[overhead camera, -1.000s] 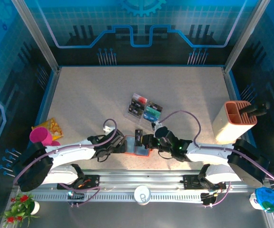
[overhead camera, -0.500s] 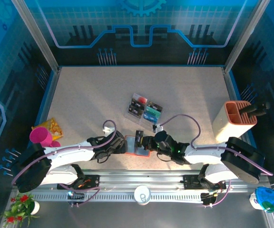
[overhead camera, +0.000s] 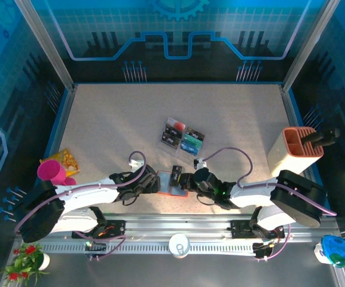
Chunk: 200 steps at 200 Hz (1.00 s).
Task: Put the credit cards into the card holder
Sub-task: Insert the credit card into the card slot.
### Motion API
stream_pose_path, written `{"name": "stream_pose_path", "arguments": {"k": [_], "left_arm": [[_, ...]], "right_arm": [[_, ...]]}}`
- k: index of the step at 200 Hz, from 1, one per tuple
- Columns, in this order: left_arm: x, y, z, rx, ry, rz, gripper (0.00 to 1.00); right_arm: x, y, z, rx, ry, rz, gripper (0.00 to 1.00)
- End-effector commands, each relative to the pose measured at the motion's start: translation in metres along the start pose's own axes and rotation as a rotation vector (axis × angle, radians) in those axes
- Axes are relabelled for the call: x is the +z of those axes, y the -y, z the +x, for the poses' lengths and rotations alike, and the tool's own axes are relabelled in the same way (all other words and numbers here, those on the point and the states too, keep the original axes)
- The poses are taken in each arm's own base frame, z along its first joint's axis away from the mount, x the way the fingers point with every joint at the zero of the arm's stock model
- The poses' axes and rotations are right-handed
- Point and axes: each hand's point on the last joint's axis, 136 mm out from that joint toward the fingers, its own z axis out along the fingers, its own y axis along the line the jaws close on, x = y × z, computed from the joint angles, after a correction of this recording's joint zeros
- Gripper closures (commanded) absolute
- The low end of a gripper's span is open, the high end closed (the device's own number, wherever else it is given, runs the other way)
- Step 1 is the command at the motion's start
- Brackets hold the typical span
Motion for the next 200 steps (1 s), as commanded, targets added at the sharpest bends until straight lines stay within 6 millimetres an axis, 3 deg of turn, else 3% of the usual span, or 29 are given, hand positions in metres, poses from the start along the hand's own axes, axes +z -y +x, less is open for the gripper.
{"name": "stream_pose_path", "arguments": {"k": [1,115,200], "left_arm": [[0.001,-0.006,0.015,-0.001,-0.043,-0.005,0.01],[-0.005,-0.001,0.01,-0.006,-0.03,0.027,0.01],[-0.018,0.016,-0.012,0.055,0.014,0.047,0.01]], "right_arm": [[0.001,0.001,0.0,0.034,0.032,-0.013,1.0],[-0.007,0.006,0.0,0.03,0.038,-0.005,1.0],[-0.01,-0.014,-0.01,0.032,0.062,-0.072,1.0]]}}
